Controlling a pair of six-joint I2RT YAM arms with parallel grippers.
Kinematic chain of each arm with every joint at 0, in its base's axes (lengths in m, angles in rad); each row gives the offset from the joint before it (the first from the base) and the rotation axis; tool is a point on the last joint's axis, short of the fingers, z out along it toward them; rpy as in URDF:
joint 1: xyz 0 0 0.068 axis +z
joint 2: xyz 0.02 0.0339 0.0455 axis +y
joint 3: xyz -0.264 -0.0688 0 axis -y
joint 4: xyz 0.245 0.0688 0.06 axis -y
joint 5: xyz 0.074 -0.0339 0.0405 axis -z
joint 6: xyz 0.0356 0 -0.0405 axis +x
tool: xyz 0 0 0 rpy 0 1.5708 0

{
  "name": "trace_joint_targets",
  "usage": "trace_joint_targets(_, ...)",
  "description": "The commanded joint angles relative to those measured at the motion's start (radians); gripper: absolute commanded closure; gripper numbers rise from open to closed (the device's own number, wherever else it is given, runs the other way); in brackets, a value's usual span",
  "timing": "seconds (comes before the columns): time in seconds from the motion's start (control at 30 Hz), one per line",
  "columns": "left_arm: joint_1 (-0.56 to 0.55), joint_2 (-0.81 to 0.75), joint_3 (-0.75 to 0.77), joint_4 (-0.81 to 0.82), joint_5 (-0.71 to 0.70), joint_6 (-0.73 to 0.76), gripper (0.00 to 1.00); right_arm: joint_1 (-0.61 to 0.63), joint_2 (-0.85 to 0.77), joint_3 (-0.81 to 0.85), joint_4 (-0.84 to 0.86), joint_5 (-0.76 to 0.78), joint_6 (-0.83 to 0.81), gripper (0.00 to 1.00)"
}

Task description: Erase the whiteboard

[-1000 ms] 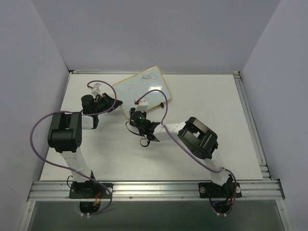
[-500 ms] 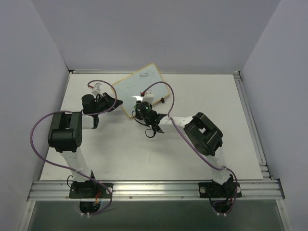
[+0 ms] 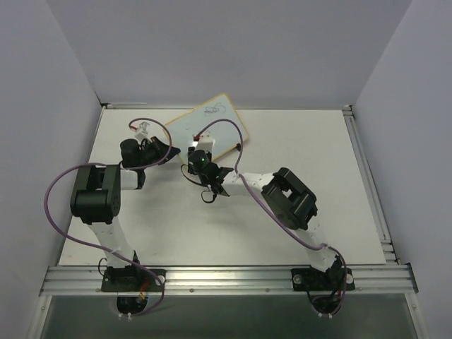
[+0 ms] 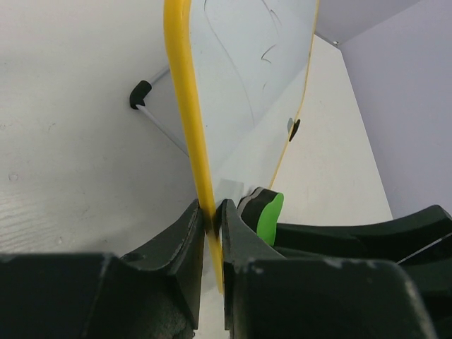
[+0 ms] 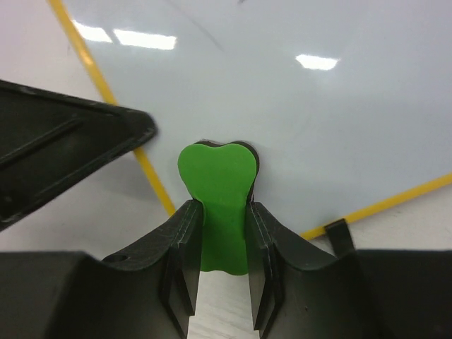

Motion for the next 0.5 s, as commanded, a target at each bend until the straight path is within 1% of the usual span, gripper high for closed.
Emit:
trace_joint_targets(0.0, -0.03, 0.004, 0.026, -0.04, -0.011, 0.061, 0.89, 0.034, 0.055, 0.069, -0.034, -0.03, -0.022, 1.0)
trace_joint_targets(0.13, -0.04, 0.001, 0.029, -0.049, -0.018, 0.068, 0.9, -0.011, 0.039, 0.089, -0.028, -0.047, -0.02, 1.0)
trace_joint_targets(0.27, -0.044, 0.011, 0.035, -0.047, -0.013, 0.064, 0.9, -0.104, 0.019, 0.09, -0.028, -0.064, -0.032, 1.0)
trace_joint_targets(0.47, -0.047, 0.035, 0.05, -0.046, -0.014, 0.059, 0.91, -0.204, 0.009, 0.084, -0.034, -0.05, -0.08, 1.0)
